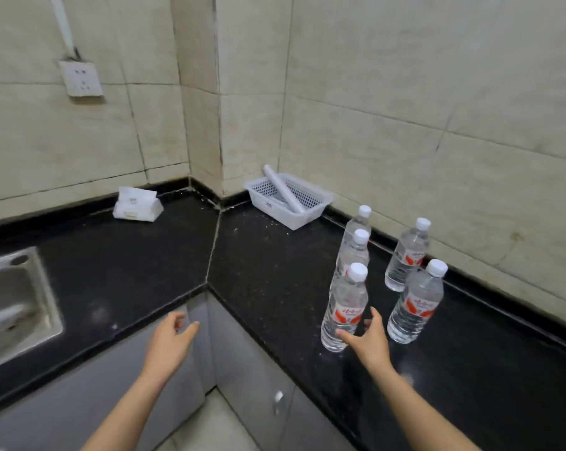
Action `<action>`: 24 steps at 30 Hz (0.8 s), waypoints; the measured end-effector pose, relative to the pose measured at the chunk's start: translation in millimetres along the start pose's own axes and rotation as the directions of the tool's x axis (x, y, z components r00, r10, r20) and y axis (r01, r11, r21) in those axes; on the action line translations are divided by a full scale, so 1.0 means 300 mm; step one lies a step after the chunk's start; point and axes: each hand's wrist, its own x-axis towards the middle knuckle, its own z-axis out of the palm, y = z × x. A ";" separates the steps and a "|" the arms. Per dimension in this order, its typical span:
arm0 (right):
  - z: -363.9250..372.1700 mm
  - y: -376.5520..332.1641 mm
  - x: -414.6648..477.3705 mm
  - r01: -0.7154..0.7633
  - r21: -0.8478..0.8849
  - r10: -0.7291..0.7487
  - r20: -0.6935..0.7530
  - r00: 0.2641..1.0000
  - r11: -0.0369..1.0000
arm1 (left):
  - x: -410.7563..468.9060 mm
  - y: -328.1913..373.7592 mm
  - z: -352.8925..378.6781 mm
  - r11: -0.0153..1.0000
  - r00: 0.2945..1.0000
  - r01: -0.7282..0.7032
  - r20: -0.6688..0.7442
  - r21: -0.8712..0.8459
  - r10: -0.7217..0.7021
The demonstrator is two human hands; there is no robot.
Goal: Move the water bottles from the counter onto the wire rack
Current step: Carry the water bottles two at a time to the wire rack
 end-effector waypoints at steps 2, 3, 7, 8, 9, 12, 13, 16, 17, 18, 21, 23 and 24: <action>0.027 -0.008 -0.003 -0.055 0.008 0.056 -0.055 0.997 0.998 | 0.108 0.024 0.024 0.999 0.997 -0.038 0.066 -0.012 0.039; 0.043 -0.008 -0.006 -0.084 0.014 0.085 -0.081 0.993 0.996 | 0.154 0.036 0.036 0.998 0.993 -0.057 0.102 -0.018 0.059; 0.106 -0.020 -0.040 -0.159 0.074 0.170 -0.178 0.969 0.984 | 0.290 0.035 0.124 0.994 0.969 -0.065 0.232 -0.086 0.084; 0.115 -0.023 -0.048 -0.174 0.086 0.187 -0.189 0.964 0.981 | 0.300 0.023 0.154 0.995 0.960 -0.041 0.271 -0.090 0.064; 0.122 -0.023 -0.053 -0.180 0.099 0.197 -0.195 0.961 0.979 | 0.302 0.013 0.187 0.995 0.950 -0.019 0.309 -0.096 0.048; 0.128 -0.040 -0.045 -0.176 0.153 0.208 -0.228 0.951 0.972 | 0.294 0.001 0.279 0.990 0.910 -0.002 0.410 -0.142 0.061; 0.125 -0.048 -0.031 -0.156 0.177 0.196 -0.239 0.951 0.972 | 0.292 0.007 0.306 0.989 0.898 -0.005 0.434 -0.150 0.070; 0.116 -0.070 0.019 -0.096 0.213 0.143 -0.214 0.966 0.972 | 0.307 0.030 0.373 0.990 0.873 -0.031 0.479 -0.140 0.095; 0.115 -0.071 0.034 -0.086 0.221 0.128 -0.185 0.974 0.972 | 0.319 0.035 0.393 0.991 0.869 -0.043 0.484 -0.127 0.100; 0.114 -0.069 0.049 -0.084 0.234 0.121 -0.149 0.981 0.969 | 0.329 0.042 0.408 0.992 0.864 -0.049 0.493 -0.112 0.099; 0.115 -0.056 0.084 -0.095 0.310 0.130 -0.096 0.987 0.946 | 0.368 0.084 0.436 0.996 0.840 -0.062 0.536 -0.066 0.087; 0.128 -0.050 0.100 -0.120 0.361 0.164 -0.095 0.982 0.925 | 0.409 0.119 0.462 0.996 0.821 -0.079 0.564 -0.035 0.085; 0.137 -0.050 0.108 -0.132 0.366 0.183 -0.108 0.977 0.921 | 0.428 0.141 0.480 0.996 0.813 -0.090 0.577 -0.016 0.083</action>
